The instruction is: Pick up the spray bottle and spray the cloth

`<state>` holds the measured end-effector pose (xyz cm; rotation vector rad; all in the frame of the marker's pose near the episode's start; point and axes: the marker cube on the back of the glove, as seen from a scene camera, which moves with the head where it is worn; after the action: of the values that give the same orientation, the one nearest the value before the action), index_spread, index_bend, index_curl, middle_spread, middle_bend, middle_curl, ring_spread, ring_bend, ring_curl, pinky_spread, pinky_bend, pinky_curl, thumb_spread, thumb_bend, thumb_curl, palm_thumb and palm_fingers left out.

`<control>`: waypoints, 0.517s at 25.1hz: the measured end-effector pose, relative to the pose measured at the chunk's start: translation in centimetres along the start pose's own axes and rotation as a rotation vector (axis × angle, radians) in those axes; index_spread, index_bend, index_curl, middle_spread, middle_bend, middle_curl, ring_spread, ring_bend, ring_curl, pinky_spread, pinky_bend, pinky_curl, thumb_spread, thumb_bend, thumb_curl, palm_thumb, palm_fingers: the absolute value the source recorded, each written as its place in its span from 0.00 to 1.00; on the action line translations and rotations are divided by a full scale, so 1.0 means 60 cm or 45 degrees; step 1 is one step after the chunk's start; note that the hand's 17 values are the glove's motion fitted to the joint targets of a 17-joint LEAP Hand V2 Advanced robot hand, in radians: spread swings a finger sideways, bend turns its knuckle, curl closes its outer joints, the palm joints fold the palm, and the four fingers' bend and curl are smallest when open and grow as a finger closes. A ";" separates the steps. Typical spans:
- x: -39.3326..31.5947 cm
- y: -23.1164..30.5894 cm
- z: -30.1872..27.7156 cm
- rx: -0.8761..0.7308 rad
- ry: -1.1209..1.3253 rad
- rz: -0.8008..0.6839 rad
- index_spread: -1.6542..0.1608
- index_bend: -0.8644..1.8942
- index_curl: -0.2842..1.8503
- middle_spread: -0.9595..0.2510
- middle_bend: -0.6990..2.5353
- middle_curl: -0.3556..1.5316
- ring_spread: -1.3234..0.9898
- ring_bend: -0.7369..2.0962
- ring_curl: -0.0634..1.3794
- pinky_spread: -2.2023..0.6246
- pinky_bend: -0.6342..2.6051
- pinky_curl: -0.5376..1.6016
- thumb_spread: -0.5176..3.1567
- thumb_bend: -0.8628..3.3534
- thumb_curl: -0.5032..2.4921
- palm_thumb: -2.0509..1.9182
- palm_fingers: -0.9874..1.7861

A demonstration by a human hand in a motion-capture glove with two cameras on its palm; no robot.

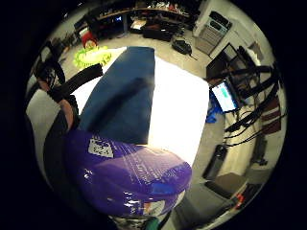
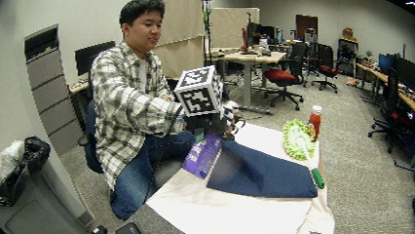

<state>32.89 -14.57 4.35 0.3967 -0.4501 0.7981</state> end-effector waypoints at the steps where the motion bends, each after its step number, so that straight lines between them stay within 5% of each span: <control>1: 0.000 -0.001 -0.009 0.035 -0.071 0.017 0.75 0.38 0.41 0.66 0.37 0.47 0.47 0.45 0.37 0.72 0.32 0.44 0.17 0.20 0.44 0.79 0.82; 8: -0.008 -0.012 -0.069 0.293 -0.770 0.105 0.75 0.38 0.41 0.66 0.37 0.47 0.47 0.45 0.37 0.72 0.32 0.44 0.17 0.20 0.44 0.79 0.81; 13: -0.038 -0.021 -0.080 0.349 -0.969 0.043 0.75 0.38 0.41 0.66 0.37 0.47 0.47 0.45 0.37 0.73 0.32 0.44 0.17 0.20 0.44 0.79 0.81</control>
<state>33.57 -14.30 -1.08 0.9601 -1.0612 0.7237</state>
